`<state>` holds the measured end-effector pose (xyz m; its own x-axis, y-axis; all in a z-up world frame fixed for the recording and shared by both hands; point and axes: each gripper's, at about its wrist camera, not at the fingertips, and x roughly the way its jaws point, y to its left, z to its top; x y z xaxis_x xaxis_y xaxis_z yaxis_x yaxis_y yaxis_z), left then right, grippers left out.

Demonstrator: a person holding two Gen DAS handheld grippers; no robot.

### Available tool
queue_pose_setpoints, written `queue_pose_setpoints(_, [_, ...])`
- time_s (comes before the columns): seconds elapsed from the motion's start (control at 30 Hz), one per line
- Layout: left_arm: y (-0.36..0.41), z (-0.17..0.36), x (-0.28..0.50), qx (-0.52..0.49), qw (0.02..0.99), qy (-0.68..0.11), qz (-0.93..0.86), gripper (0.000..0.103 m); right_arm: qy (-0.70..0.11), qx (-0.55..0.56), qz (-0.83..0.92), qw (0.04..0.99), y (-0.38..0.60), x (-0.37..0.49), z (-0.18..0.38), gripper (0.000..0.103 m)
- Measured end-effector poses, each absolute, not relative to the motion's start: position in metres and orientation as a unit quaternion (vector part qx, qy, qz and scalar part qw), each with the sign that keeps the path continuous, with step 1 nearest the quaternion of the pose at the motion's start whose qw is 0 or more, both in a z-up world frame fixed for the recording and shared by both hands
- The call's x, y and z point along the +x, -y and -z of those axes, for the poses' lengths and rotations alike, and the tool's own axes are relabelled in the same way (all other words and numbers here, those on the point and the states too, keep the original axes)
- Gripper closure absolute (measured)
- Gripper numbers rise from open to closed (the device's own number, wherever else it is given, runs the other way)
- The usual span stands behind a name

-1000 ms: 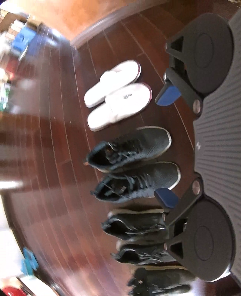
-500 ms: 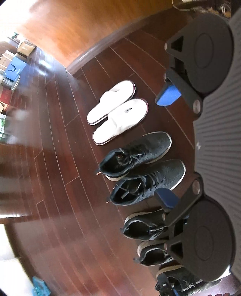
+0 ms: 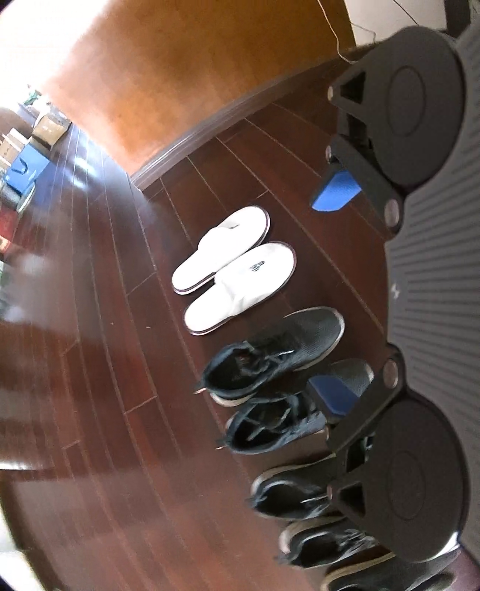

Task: Organize scattered shoes
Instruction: 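Move the right tool back along the shoe row to the white slippers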

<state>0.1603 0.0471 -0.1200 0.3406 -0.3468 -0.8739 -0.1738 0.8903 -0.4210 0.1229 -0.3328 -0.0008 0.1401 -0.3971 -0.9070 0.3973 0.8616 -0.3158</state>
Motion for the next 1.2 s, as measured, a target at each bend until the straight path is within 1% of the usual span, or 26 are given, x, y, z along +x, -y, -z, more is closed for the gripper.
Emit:
queue_pose_setpoints(0.13, [-0.043, 0.125, 0.159, -0.221, 0.784, -0.579, 0.05, 0.0, -0.599, 0.005, 0.271, 0.753, 0.349, 0.118, 0.005, 0.005])
queue_pose_setpoints(0.27, [-0.032, 0.122, 0.161, -0.205, 0.791, -0.574, 0.053, 0.0, -0.605, 0.025, 0.265, 0.75, 0.367, 0.111, 0.024, 0.004])
queue_pose_setpoints(0.47, [0.006, 0.123, 0.16, -0.172, 0.801, -0.573, 0.037, 0.0, -0.605, 0.063, 0.227, 0.761, 0.428, 0.105, 0.076, 0.005])
queue_pose_setpoints(0.53, [0.028, 0.123, 0.158, -0.17, 0.806, -0.567, 0.02, 0.0, -0.604, 0.062, 0.203, 0.768, 0.453, 0.107, 0.093, 0.005])
queue_pose_setpoints(0.67, [0.085, 0.131, 0.136, -0.212, 0.801, -0.559, -0.004, 0.0, -0.606, 0.053, 0.139, 0.781, 0.51, 0.117, 0.128, 0.005])
queue_pose_setpoints(0.73, [0.134, 0.145, 0.119, -0.197, 0.798, -0.569, 0.0, 0.0, -0.606, 0.023, 0.107, 0.788, 0.535, 0.124, 0.148, 0.005])
queue_pose_setpoints(0.97, [0.226, 0.175, 0.106, -0.176, 0.799, -0.575, 0.018, 0.0, -0.595, -0.007, 0.032, 0.803, 0.597, 0.152, 0.218, 0.005])
queue_pose_setpoints(1.07, [0.245, 0.179, 0.108, -0.173, 0.8, -0.574, 0.027, 0.0, -0.59, -0.002, 0.023, 0.807, 0.615, 0.171, 0.253, 0.005])
queue_pose_setpoints(1.2, [0.26, 0.189, 0.109, -0.144, 0.797, -0.586, 0.039, 0.0, -0.592, 0.002, 0.024, 0.806, 0.629, 0.185, 0.281, 0.004])
